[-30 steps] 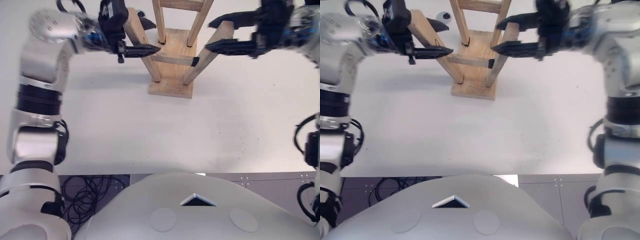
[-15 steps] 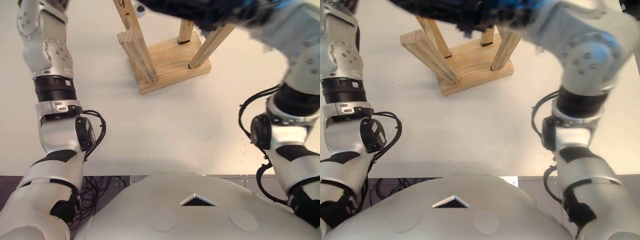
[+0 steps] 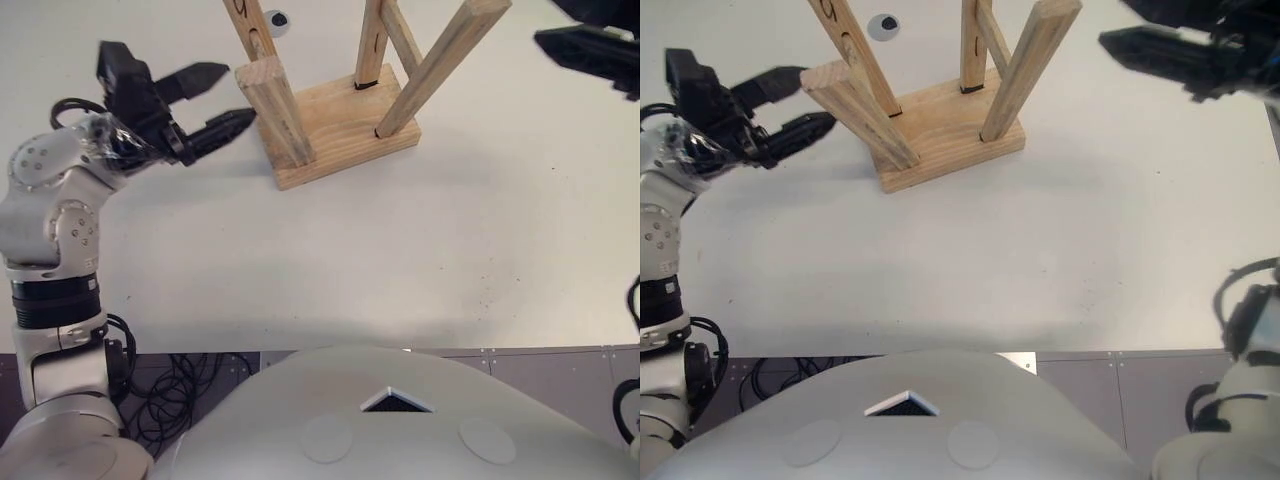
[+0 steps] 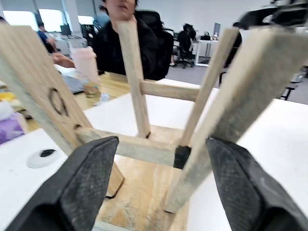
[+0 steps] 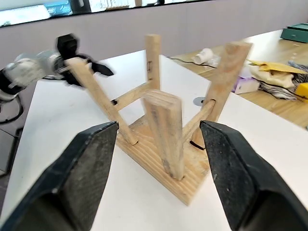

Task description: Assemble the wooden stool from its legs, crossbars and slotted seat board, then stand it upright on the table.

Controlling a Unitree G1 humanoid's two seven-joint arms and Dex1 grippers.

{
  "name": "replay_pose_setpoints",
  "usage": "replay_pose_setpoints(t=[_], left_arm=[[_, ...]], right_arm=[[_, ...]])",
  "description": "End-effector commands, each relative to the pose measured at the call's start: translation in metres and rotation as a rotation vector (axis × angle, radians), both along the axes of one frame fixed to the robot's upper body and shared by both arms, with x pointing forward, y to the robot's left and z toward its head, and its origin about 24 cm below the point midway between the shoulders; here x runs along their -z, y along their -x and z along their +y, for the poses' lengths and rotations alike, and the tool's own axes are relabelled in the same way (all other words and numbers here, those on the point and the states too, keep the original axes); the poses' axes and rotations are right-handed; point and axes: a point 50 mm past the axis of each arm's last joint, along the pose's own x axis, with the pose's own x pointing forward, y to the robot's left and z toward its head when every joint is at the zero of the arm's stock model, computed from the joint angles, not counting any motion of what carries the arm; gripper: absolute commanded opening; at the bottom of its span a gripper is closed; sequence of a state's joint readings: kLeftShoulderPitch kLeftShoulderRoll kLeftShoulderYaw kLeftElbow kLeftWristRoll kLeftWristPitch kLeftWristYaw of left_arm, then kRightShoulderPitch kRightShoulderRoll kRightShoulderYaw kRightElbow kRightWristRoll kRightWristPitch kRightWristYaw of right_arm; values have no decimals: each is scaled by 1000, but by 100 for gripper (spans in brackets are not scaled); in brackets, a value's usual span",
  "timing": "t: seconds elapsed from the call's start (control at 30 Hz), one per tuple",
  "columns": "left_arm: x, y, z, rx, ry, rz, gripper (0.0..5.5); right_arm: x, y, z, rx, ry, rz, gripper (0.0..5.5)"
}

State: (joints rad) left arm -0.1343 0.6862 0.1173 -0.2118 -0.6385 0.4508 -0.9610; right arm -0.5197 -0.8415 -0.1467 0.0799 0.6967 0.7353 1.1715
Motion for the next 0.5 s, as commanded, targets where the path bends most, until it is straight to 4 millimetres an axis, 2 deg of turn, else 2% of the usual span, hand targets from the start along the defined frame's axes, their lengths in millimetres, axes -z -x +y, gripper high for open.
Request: replay_pose_setpoints(t=[0.03, 0.1, 0.17, 0.3, 0.4, 0.5], left_arm=[[8, 6, -11, 75, -44, 50, 334], [18, 5, -13, 72, -91, 64, 334], [28, 4, -14, 60, -116, 83, 334], [51, -1, -15, 23, -138, 122, 334], [72, -8, -17, 3, -170, 158, 334], [89, -17, -20, -15, -208, 169, 334]], right_arm=[[22, -22, 18, -37, 39, 6, 312], [47, -25, 25, -91, 163, 48, 312], [68, -23, 23, -124, 252, 97, 312], [96, -32, 31, -118, 293, 139, 312], [114, -48, 51, -86, 279, 161, 312], [132, -54, 70, -106, 280, 200, 312]])
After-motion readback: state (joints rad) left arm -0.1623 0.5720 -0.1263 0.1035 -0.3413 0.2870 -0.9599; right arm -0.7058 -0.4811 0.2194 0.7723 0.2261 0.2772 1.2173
